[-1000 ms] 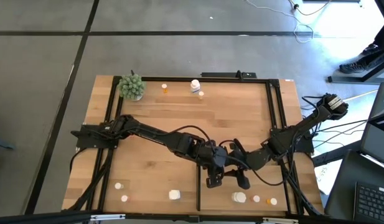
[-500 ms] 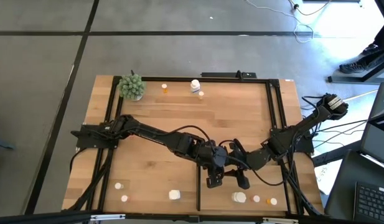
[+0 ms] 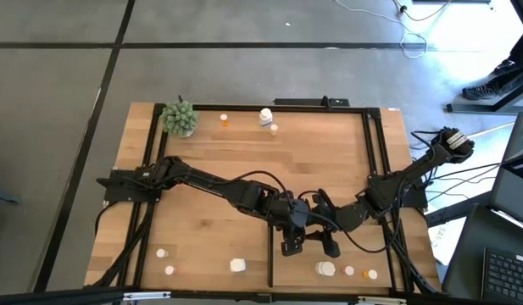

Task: Pick and place medicine bottles onto shelf by color
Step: Put the middle yellow pill bottle on the shelf

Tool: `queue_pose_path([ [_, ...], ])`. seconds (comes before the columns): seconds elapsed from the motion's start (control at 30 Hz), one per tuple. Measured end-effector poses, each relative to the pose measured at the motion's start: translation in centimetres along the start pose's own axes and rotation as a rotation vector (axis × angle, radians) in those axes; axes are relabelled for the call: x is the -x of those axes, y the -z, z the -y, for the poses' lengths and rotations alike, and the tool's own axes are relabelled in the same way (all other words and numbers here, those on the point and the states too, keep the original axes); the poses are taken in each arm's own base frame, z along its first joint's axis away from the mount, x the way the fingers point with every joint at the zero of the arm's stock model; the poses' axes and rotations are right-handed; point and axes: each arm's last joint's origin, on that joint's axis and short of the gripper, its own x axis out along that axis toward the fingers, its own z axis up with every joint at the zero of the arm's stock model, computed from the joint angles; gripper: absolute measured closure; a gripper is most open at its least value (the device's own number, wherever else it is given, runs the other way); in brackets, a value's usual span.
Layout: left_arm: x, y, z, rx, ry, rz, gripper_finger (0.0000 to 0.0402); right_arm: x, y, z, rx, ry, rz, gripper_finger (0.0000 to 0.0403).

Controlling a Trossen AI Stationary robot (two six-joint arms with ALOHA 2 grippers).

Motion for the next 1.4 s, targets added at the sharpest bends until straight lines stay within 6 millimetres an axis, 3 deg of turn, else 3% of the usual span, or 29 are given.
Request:
queue_pose_path([
  [0.2,0.00,0.00,0.00,0.000,0.000,0.000,0.0314,0.00,0.00,0.00,0.000,0.000,0.000,0.0244],
  [0.5,0.01,0.02,0.03,-0.001,0.001,-0.001,0.0314,0.00,0.01,0.02,0.004,0.003,0.001,0.0290],
  [1.4,0.01,-0.01,0.01,0.028,0.001,0.000,0.0253,0.00,-0.01,0.00,0.004,0.001,0.003,0.0291],
])
